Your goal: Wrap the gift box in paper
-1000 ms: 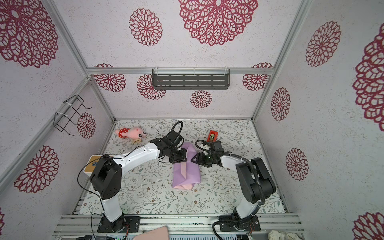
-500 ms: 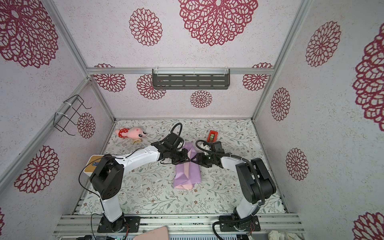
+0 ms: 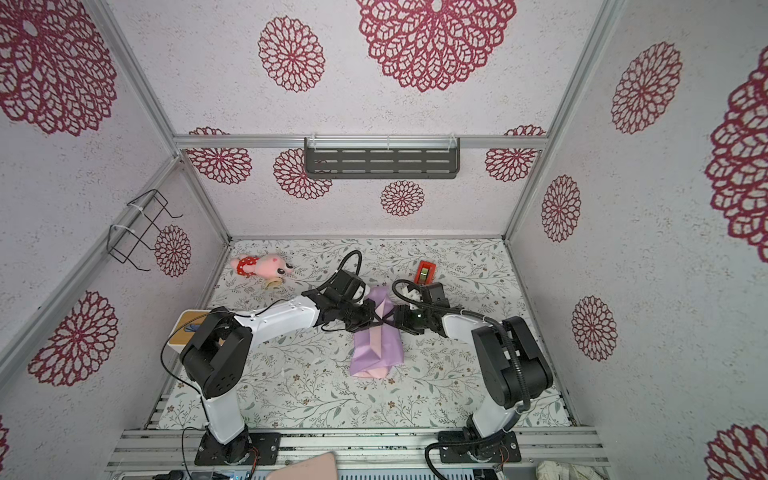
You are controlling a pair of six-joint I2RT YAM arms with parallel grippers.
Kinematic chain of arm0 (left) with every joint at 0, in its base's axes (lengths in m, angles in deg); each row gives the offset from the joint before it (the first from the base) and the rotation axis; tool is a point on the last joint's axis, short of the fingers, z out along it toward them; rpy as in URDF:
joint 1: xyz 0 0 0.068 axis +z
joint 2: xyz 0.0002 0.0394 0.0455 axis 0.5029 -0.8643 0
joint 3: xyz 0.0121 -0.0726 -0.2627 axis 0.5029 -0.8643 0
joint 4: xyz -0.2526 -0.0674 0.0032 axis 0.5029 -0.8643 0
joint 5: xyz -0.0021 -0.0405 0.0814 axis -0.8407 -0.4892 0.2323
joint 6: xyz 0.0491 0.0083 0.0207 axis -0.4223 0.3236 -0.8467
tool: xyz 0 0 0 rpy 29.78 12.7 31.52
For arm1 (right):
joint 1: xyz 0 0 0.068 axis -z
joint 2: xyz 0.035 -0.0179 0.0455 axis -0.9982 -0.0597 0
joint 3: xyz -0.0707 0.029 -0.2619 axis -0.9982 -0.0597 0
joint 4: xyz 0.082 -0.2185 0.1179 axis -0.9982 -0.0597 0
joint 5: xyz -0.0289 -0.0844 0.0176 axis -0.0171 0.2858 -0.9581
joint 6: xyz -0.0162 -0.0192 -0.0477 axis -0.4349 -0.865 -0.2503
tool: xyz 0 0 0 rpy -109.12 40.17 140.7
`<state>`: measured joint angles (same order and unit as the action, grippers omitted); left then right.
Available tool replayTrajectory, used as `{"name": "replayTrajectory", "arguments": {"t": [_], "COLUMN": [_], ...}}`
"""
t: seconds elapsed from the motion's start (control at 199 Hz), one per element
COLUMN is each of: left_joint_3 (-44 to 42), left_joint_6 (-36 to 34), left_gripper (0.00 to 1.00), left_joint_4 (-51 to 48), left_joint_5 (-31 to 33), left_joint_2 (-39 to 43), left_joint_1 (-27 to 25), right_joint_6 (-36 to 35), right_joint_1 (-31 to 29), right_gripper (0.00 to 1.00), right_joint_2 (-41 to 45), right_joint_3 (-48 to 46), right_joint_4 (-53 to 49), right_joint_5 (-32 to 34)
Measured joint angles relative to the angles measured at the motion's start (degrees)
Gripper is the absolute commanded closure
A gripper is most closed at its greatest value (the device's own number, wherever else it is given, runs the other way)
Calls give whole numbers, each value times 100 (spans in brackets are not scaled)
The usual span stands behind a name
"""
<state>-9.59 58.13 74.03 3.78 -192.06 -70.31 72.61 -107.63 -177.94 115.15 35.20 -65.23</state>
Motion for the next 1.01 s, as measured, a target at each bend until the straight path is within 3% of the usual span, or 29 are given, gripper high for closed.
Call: {"name": "replayTrajectory", "arguments": {"t": [0.654,1.006], "left_joint_3": [-1064,-1392], "left_joint_6": [621,732], "left_gripper": [100,84], "left_joint_4": [1779,2371], "left_joint_5": [-334,-273], "left_joint_2": [140,205], "left_joint_1": [177,175], "right_joint_6": [2,-2], "right_joint_1": [-22,-52], "right_gripper": [40,39], "right_joint_2": [2,2], "right_joint_3": [4,109], "right_joint_4": [-17,-208], "right_joint_5": [46,127]}}
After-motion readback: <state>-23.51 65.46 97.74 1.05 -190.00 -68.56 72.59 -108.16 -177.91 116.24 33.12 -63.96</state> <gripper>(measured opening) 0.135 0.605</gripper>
